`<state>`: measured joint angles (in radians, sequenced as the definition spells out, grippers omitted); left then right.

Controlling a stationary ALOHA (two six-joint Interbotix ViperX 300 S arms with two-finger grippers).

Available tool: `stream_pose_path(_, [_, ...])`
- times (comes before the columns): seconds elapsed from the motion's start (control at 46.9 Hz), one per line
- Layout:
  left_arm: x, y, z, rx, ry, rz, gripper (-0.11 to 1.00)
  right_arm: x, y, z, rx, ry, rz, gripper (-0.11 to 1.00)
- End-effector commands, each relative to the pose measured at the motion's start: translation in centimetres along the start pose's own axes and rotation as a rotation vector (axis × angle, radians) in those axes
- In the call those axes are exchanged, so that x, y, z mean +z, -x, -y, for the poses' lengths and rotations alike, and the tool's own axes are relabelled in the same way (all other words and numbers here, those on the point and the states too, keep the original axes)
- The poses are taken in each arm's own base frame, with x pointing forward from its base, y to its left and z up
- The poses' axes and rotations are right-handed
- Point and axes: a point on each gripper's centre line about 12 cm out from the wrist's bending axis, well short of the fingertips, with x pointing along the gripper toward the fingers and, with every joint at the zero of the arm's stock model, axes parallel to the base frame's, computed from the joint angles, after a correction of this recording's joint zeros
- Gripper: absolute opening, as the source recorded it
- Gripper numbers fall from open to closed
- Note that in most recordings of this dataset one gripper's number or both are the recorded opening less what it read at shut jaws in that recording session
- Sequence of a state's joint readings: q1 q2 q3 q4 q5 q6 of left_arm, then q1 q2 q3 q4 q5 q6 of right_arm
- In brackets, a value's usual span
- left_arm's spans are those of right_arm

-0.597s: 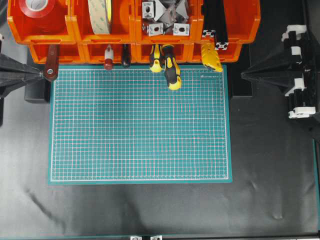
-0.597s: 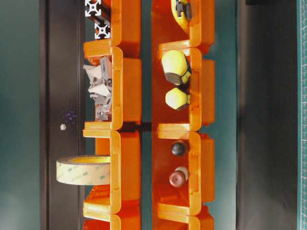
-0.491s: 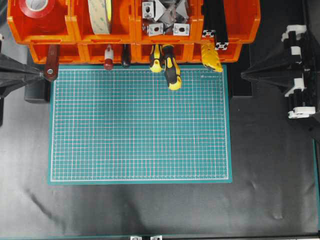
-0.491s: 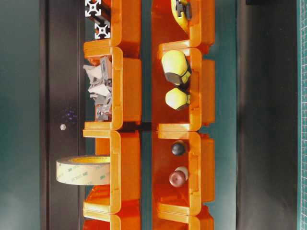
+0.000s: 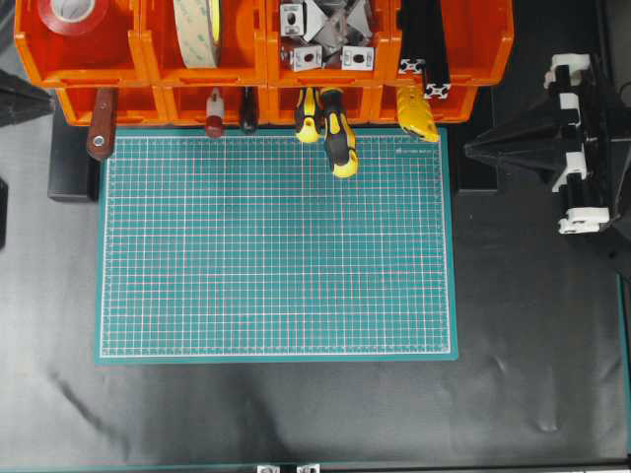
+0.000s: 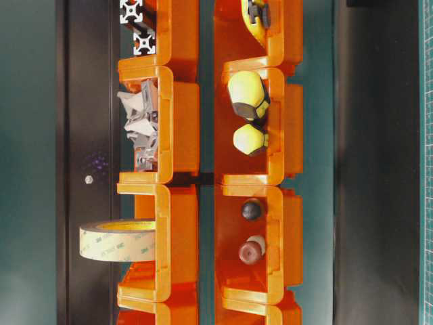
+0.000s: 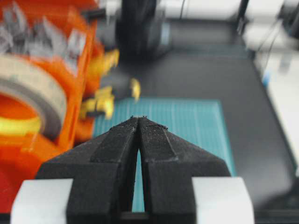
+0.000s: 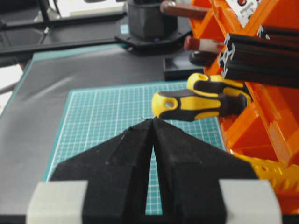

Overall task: Pick vinyl tape from container rack with left arm.
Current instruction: 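Move the left gripper toward the top-left bin of the orange rack, then insert the left gripper fingers into the red tape roll's core and grip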

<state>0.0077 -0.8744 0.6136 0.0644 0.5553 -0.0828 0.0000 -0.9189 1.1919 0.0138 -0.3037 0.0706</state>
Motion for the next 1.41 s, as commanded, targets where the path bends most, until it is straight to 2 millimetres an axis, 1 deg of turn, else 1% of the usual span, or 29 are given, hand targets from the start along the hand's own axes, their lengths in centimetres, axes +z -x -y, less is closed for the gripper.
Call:
stream_pose_path(0.0, [2.3, 0.2, -0.5, 0.033, -0.008, -0.120, 0.00, 1.7, -0.2, -0.4, 0.015, -0.002, 0.051, 0.00])
stream_pose_path(0.043, [2.8, 0.0, -0.8, 0.052, -0.013, -0.195, 0.00, 1.7, -0.2, -0.4, 0.017, -0.003, 0.049, 0.00])
stream_pose_path(0.128, [3.2, -0.6, -1.4, 0.081, -0.025, -0.314, 0.00, 1.7, -0.2, -0.5, 0.022, -0.002, 0.049, 0.00])
stream_pose_path(0.299, [3.9, -1.2, -3.2, 0.132, -0.068, -0.497, 0.00, 1.7, -0.2, -0.7, 0.033, 0.001, 0.050, 0.00])
stream_pose_path(0.427, [4.1, -1.5, -4.4, 0.155, -0.094, -0.571, 0.01, 1.7, -0.2, -0.8, 0.036, 0.001, 0.049, 0.00])
stream_pose_path(0.512, [4.0, -1.9, -5.0, 0.159, -0.117, -0.620, 0.05, 1.6, -0.2, -0.8, 0.036, 0.001, 0.046, 0.00])
stream_pose_path(0.597, [3.7, -2.4, -5.2, 0.159, -0.128, -0.646, 0.19, 1.5, -0.2, -0.8, 0.035, -0.002, 0.043, 0.00])
stream_pose_path(0.661, [3.5, -2.8, -5.4, 0.158, -0.133, -0.666, 0.35, 1.5, -0.2, -0.8, 0.035, -0.002, 0.043, 0.00])
stream_pose_path(0.683, [3.3, -3.1, -5.4, 0.156, -0.135, -0.675, 0.42, 1.6, -0.2, -0.8, 0.035, -0.002, 0.043, 0.00])
stream_pose_path(0.789, [2.9, -3.8, -5.6, 0.149, -0.138, -0.709, 0.73, 1.5, -0.3, -0.8, 0.035, -0.002, 0.042, 0.00])
stream_pose_path(0.832, [2.7, -4.1, -5.9, 0.156, -0.132, -0.721, 0.83, 1.5, -0.2, -0.8, 0.037, -0.002, 0.041, 0.00])
stream_pose_path(0.875, [2.6, -4.3, -6.1, 0.160, -0.128, -0.730, 0.88, 1.5, -0.2, -0.9, 0.038, -0.001, 0.040, 0.00])
stream_pose_path(0.917, [2.5, -4.5, -6.2, 0.161, -0.126, -0.737, 0.88, 1.4, -0.2, -0.9, 0.038, -0.001, 0.037, 0.00])
stream_pose_path(1.045, [2.0, -4.6, -6.7, 0.171, -0.110, -0.763, 0.84, 1.4, -0.2, -0.9, 0.038, -0.001, 0.035, 0.00])
stream_pose_path(1.387, [0.6, -5.1, -6.9, 0.176, -0.096, -0.801, 0.84, 1.4, -0.2, -0.8, 0.037, -0.001, 0.034, 0.00])
